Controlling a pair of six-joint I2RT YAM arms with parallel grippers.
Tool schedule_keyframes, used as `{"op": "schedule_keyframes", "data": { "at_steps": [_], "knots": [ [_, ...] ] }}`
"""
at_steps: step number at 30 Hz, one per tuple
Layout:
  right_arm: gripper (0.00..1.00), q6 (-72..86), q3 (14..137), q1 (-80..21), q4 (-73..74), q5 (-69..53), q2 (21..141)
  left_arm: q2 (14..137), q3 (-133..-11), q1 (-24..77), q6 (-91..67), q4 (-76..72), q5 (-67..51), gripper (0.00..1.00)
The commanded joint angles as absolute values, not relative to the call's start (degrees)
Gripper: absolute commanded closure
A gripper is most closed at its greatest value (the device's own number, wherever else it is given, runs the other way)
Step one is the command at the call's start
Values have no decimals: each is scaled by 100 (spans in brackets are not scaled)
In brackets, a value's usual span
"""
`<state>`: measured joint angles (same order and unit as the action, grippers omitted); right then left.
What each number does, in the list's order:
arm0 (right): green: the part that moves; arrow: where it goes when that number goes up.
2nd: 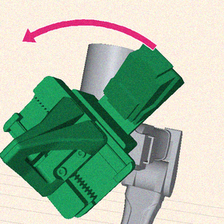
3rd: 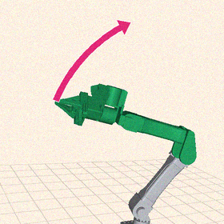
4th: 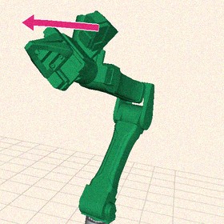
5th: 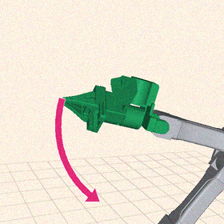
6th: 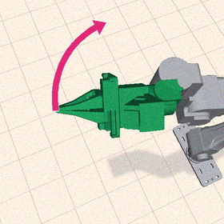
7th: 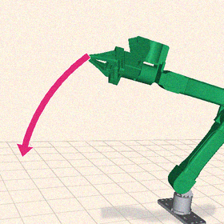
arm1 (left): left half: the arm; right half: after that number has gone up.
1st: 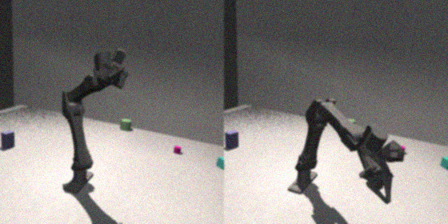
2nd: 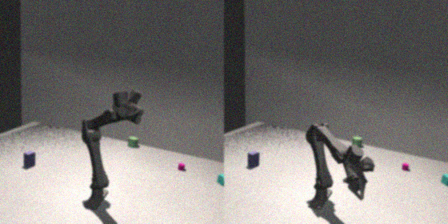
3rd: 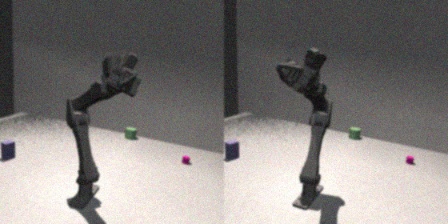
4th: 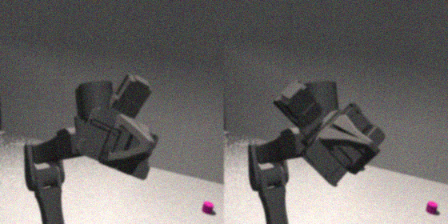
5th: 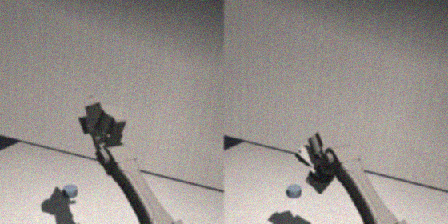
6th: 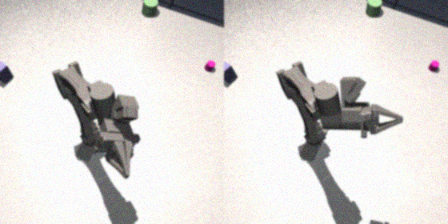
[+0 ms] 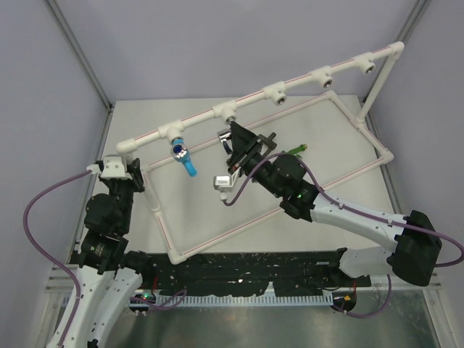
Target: Install the water faucets
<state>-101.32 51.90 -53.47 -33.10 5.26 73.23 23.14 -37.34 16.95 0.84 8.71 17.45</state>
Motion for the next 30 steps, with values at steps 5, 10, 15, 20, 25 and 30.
{"op": "schedule_keyframes", "data": {
  "at_steps": [5, 10, 15, 20, 25, 30],
  "knots": [
    [95, -10178, 5423, -4816, -2223, 651, 7453, 2268, -3656, 1986, 343, 1274, 1582, 100],
    [95, -9679, 5221, -4571, -2601, 414, 7559, 2224, -3647, 2030, 352, 1266, 1626, 100],
    [95, -9090, 5177, -4447, -2689, 299, 7567, 2215, -3647, 2039, 360, 1257, 1626, 100],
    [95, -8483, 5229, -4447, -2864, 387, 7629, 2197, -3647, 2039, 352, 1257, 1635, 100],
    [95, -7657, 5273, -4447, -3164, 501, 7734, 2189, -3647, 2039, 360, 1248, 1635, 100],
    [95, -7076, 5291, -4517, -3498, 711, 7901, 2188, -3639, 2039, 360, 1248, 1635, 100]
  ]
}}
